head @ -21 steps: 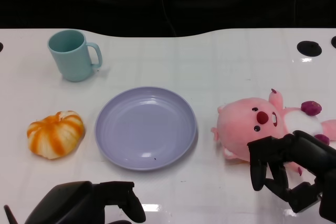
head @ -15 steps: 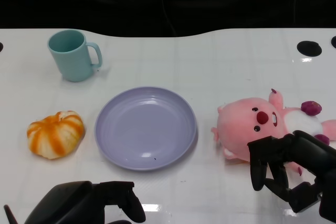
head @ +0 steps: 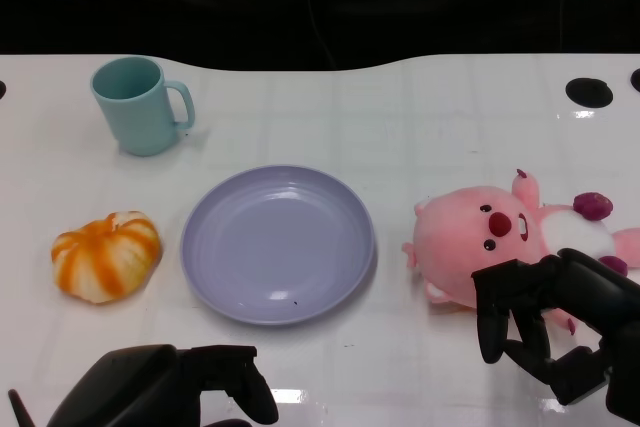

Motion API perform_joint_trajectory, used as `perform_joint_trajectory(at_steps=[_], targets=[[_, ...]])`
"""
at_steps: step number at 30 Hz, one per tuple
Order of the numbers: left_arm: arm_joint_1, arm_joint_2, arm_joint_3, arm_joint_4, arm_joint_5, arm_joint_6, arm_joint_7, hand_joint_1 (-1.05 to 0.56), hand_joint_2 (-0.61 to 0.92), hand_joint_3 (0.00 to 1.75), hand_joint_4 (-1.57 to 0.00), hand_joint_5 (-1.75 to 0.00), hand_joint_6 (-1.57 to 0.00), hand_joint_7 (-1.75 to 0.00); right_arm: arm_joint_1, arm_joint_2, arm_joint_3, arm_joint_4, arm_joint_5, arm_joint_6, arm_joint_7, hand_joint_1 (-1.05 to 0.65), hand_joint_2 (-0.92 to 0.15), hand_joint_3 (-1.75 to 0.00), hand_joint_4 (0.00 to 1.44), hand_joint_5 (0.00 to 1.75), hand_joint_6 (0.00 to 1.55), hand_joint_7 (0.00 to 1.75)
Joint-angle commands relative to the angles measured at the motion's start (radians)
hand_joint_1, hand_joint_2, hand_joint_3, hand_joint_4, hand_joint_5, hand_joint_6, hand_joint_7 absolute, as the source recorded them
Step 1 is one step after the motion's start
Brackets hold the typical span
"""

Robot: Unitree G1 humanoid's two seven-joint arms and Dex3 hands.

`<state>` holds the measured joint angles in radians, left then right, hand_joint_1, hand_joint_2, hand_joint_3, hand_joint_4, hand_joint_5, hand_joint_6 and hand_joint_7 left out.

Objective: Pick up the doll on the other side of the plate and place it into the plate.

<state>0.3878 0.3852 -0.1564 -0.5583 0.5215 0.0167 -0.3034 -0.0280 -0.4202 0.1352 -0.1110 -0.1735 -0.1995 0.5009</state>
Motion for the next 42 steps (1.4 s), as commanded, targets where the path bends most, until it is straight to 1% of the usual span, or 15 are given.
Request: perform_joint_trajectory(at_steps=[1,6,10,14,17,21,24,26,28,29,32,33,36,38,42], targets=[[0.001,0.013,0.005,0.004,0.002,0.003,-0.006,-0.27,0.92,0.4,-0.62,-1.64,-0.71,-0.95,-0.004,-0.016,-0.001,-0.009,-0.001,0.006,-0.002,-0.06,-0.39,-1.31,0.82,1.75,0.75,1.47],[0.002,0.014,0.005,0.004,0.004,0.004,-0.007,-0.27,0.92,0.4,-0.61,-1.64,-0.7,-0.94,-0.004,-0.008,-0.005,-0.008,0.003,-0.001,-0.01,-0.05,-0.38,-1.31,0.84,1.75,0.77,1.42],[0.0,0.015,0.005,0.011,0.003,-0.003,-0.002,-0.27,0.92,0.41,-0.61,-1.65,-0.71,-0.95,-0.004,-0.002,-0.009,-0.012,0.021,0.018,-0.009,-0.04,-0.4,-1.26,0.83,1.63,0.8,1.22],[0.001,0.015,0.006,0.009,0.002,-0.001,-0.005,-0.27,0.92,0.41,-0.61,-1.65,-0.71,-0.94,-0.005,0.003,-0.013,-0.015,0.031,0.017,-0.016,-0.02,-0.45,-1.13,0.8,1.41,0.82,1.02],[0.002,0.015,0.006,0.006,0.003,0.002,-0.006,-0.27,0.92,0.4,-0.61,-1.64,-0.71,-0.94,-0.004,0.015,-0.023,-0.025,0.043,0.019,-0.03,-0.06,-0.56,-0.83,0.77,1.2,0.82,0.76],[0.001,0.016,0.006,0.009,0.002,-0.001,-0.005,-0.28,0.92,0.4,-0.61,-1.65,-0.71,-0.94,-0.006,0.024,-0.029,-0.023,0.037,-0.037,-0.065,-0.11,-0.7,-0.45,0.71,0.89,0.77,0.43],[0.002,0.017,0.007,0.01,-0.001,-0.004,-0.005,-0.28,0.92,0.4,-0.62,-1.65,-0.71,-0.94,-0.014,0.018,-0.032,-0.018,0.038,-0.066,-0.072,-0.2,-0.8,-0.24,0.54,0.73,0.65,0.25],[0.001,0.018,0.007,0.008,0.001,0.0,-0.007,-0.27,0.92,0.41,-0.61,-1.64,-0.71,-0.94,-0.021,0.004,-0.037,-0.015,0.011,-0.089,-0.084,-0.33,-0.87,-0.12,0.39,0.6,0.53,0.13],[0.002,0.019,0.008,0.007,0.003,0.002,-0.008,-0.28,0.92,0.41,-0.61,-1.64,-0.71,-0.94,-0.027,-0.003,-0.043,-0.014,-0.018,-0.115,-0.103,-0.42,-0.9,-0.07,0.32,0.55,0.47,0.07],[0.002,0.02,0.009,0.007,0.003,0.0,-0.007,-0.27,0.92,0.41,-0.61,-1.63,-0.71,-0.94,-0.029,-0.004,-0.046,-0.01,-0.027,-0.132,-0.112,-0.45,-0.91,-0.04,0.24,0.52,0.42,0.04],[0.002,0.02,0.01,0.011,0.0,-0.007,-0.002,-0.27,0.92,0.4,-0.61,-1.63,-0.71,-0.94,-0.038,-0.008,-0.055,0.004,-0.025,-0.165,-0.12,-0.48,-0.92,-0.01,0.05,0.6,0.33,0.01],[0.002,0.02,0.011,0.012,0.0,-0.006,-0.002,-0.27,0.92,0.4,-0.62,-1.63,-0.71,-0.94,-0.039,-0.01,-0.059,0.0,-0.032,-0.166,-0.126,-0.5,-0.92,-0.01,0.03,0.57,0.3,0.01],[0.002,0.019,0.011,0.011,0.0,-0.004,-0.002,-0.28,0.92,0.41,-0.62,-1.64,-0.71,-0.94,-0.04,-0.013,-0.069,-0.011,-0.061,-0.17,-0.152,-0.53,-0.91,0.0,0.0,0.43,0.25,0.01],[0.002,0.018,0.01,0.013,-0.001,-0.007,-0.001,-0.28,0.92,0.41,-0.62,-1.64,-0.71,-0.94,-0.041,-0.016,-0.073,-0.018,-0.087,-0.17,-0.171,-0.54,-0.91,0.0,0.0,0.4,0.24,0.01],[0.0,0.019,0.01,0.017,0.001,-0.012,0.002,-0.28,0.92,0.41,-0.61,-1.64,-0.71,-0.94,-0.043,-0.021,-0.083,-0.038,-0.152,-0.16,-0.217,-0.59,-0.91,0.0,0.0,0.24,0.16,0.0]])
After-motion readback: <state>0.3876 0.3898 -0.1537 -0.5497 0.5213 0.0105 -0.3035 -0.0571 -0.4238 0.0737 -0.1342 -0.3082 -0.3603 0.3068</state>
